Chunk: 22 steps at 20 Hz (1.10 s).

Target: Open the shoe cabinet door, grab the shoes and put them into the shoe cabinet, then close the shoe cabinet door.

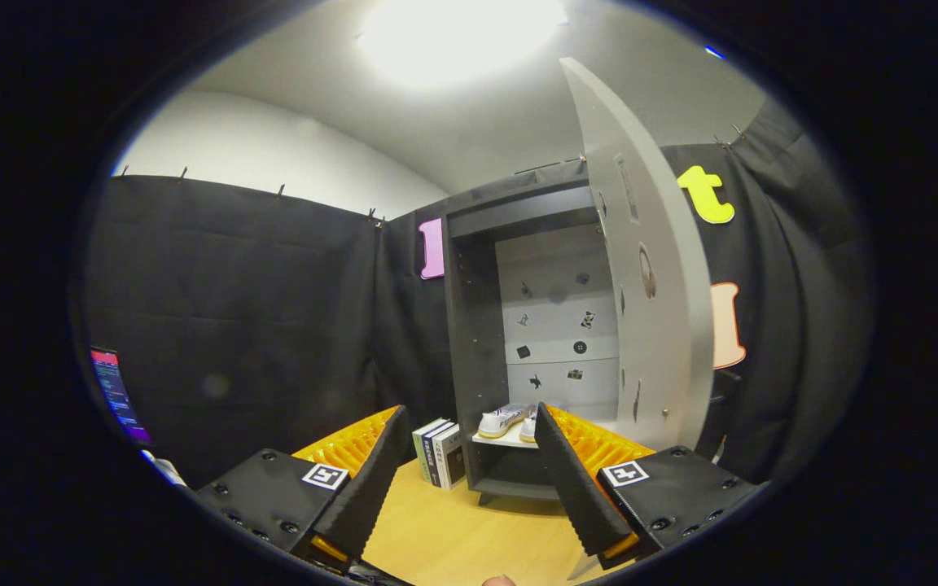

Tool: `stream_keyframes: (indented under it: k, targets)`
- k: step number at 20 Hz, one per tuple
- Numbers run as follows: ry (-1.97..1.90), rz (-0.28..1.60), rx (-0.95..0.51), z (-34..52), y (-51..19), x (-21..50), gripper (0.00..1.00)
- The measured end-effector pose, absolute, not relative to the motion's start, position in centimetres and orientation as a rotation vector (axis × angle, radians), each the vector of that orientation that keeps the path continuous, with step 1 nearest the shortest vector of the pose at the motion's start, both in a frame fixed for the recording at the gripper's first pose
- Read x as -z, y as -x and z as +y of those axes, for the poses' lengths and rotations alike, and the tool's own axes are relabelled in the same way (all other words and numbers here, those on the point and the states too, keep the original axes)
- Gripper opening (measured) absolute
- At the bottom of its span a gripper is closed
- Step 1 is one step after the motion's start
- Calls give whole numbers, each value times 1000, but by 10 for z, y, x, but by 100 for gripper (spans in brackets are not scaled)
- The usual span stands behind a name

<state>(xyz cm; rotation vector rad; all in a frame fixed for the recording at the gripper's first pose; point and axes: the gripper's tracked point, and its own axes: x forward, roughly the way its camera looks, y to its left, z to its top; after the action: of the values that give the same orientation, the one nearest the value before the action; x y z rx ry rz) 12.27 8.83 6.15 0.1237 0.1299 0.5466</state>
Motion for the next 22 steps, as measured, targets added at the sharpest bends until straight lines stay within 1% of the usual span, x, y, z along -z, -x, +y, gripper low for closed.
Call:
stream_keyframes:
  k: [8,13,18,22]
  targets:
    - [-169,145,-580,14,-116,-59,97]
    - [-202,117,-621,-27,-133,-65,97]
    - [-186,147,-613,-65,-155,-43,97]
    - [-195,189,-623,-79,-177,-21,97]
